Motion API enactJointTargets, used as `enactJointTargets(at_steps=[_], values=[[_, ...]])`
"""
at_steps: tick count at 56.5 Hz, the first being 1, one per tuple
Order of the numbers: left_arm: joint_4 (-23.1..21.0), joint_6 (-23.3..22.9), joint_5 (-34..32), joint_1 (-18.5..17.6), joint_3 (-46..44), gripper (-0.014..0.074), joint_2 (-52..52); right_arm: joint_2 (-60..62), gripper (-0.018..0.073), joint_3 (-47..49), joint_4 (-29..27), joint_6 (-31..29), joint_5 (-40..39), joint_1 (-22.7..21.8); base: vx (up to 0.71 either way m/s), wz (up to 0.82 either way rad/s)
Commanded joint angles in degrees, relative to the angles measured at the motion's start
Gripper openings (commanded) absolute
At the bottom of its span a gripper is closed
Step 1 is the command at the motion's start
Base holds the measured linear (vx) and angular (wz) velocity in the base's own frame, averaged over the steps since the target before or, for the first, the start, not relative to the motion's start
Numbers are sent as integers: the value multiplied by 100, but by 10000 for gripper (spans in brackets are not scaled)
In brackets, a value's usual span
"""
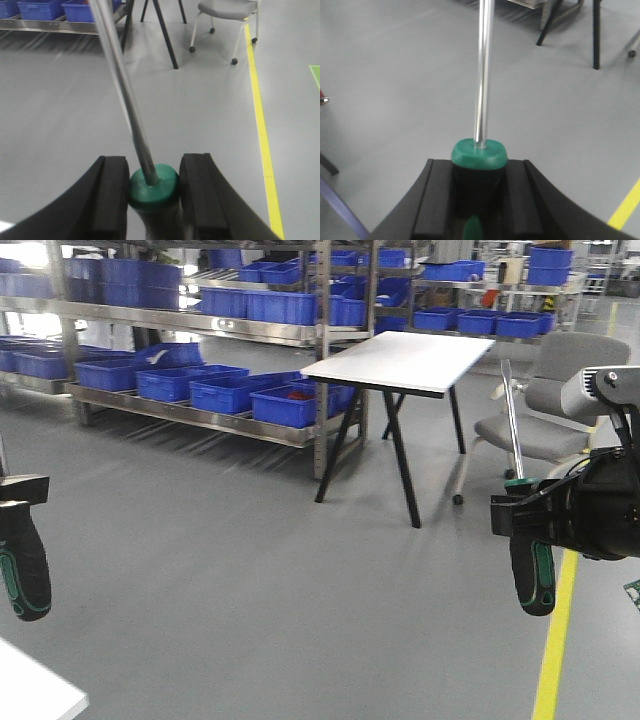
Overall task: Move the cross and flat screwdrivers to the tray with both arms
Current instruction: 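Hold both screwdrivers upright while the base drives to the shelf station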
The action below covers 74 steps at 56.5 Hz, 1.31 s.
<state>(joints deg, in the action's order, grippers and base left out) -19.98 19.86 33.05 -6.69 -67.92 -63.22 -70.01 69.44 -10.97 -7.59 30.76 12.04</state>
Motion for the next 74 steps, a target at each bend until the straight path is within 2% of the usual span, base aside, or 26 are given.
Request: enactJointTargets(at_steps=[1, 48, 74], values=[[-137, -3, -511, -20, -178, -6, 126, 163, -8, 188, -35, -30, -487, -15, 14, -33], [-137, -3, -511, -20, -178, -6, 126, 163, -8, 188, -35, -30, -448, -15, 23, -29], [-137, -3, -511, -20, -178, -6, 126, 163, -8, 188, -35, -30, -361, -15, 39, -1]])
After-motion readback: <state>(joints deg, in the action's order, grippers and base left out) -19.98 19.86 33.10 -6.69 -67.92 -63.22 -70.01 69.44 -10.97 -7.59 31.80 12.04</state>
